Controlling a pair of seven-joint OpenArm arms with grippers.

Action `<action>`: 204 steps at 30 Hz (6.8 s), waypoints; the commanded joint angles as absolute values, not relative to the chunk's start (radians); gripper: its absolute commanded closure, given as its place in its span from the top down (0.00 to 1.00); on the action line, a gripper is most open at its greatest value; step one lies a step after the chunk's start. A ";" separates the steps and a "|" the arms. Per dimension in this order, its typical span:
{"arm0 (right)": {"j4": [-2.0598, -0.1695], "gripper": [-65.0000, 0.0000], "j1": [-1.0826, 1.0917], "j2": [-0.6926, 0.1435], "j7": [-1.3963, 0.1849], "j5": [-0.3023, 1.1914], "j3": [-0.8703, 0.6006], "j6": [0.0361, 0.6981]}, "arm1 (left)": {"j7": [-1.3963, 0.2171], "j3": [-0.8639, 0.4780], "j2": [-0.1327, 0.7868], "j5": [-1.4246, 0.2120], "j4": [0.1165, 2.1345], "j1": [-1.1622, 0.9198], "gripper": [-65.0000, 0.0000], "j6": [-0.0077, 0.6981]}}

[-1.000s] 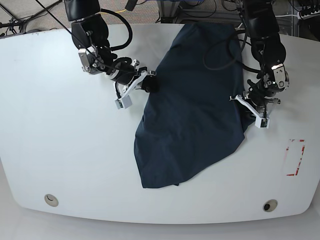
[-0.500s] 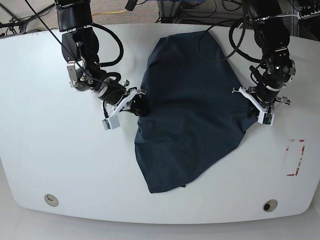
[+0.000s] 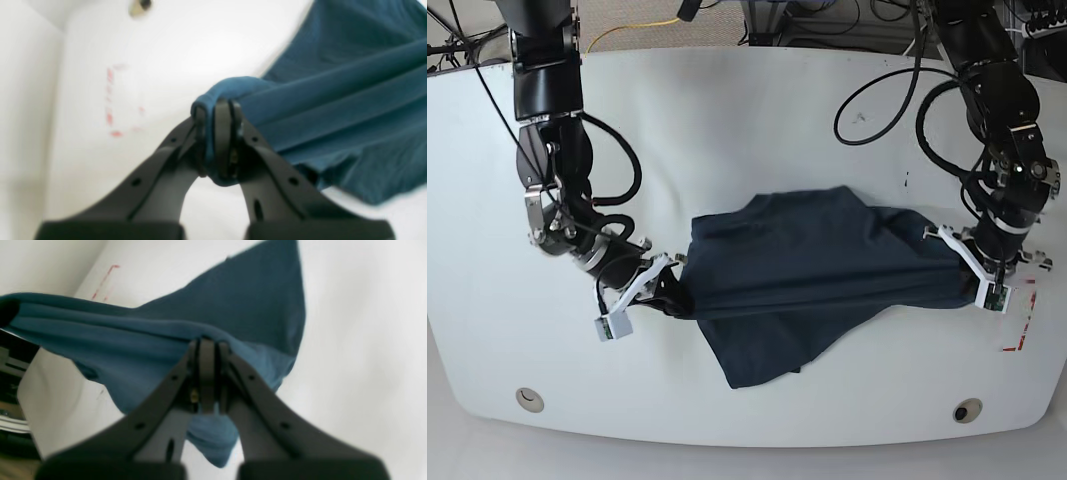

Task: Fold the T-shirt properly
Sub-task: 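Lift the shirt with both grippers and swing it across the table, then release the shirt with the right gripper and reach toward its hem, then grasp the shirt with the right gripper and stretch it away from the left gripper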

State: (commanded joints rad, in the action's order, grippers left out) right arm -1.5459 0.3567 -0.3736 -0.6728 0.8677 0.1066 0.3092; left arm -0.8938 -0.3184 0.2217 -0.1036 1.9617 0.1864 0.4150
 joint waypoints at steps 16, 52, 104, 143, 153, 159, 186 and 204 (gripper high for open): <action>-1.488 0.00 0.769 -0.452 -0.743 0.869 0.111 0.377 | -1.041 -0.318 0.346 -0.101 1.975 0.602 0.00 0.415; -1.422 0.00 0.625 -0.444 -0.808 0.865 0.036 0.415 | -1.219 0.044 0.343 -0.110 2.000 1.198 0.00 0.432; -1.589 0.46 0.122 -0.364 -0.814 0.860 0.010 0.421 | -1.058 -0.430 0.414 -0.099 2.008 -0.255 0.00 0.690; -1.152 0.55 0.452 0.012 -0.545 0.140 0.542 0.549 | -1.058 -0.467 0.414 -0.099 1.997 -0.272 0.00 0.688; -1.147 0.55 0.418 -0.027 -0.544 0.148 0.541 0.550 | -1.058 -0.464 0.412 -0.099 1.995 -0.272 0.00 0.688; -1.161 0.55 0.378 -0.027 -0.545 0.148 0.541 0.550 | -1.058 -0.464 0.412 -0.099 1.995 -0.271 0.00 0.688; -1.213 0.00 0.325 -0.002 -0.519 0.147 0.343 0.547 | -1.056 -0.464 0.412 -0.104 2.000 -0.242 0.00 0.688; -1.623 0.00 0.518 -0.200 -0.792 0.148 0.114 0.595 | -1.262 -0.394 0.277 -0.108 2.006 0.297 0.00 0.690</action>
State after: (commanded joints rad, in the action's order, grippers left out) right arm -1.6226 0.5178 -0.2002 -0.7925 0.1481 0.1143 0.5946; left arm -1.2620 -0.3936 0.2770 -0.1082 2.0062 0.2969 0.6897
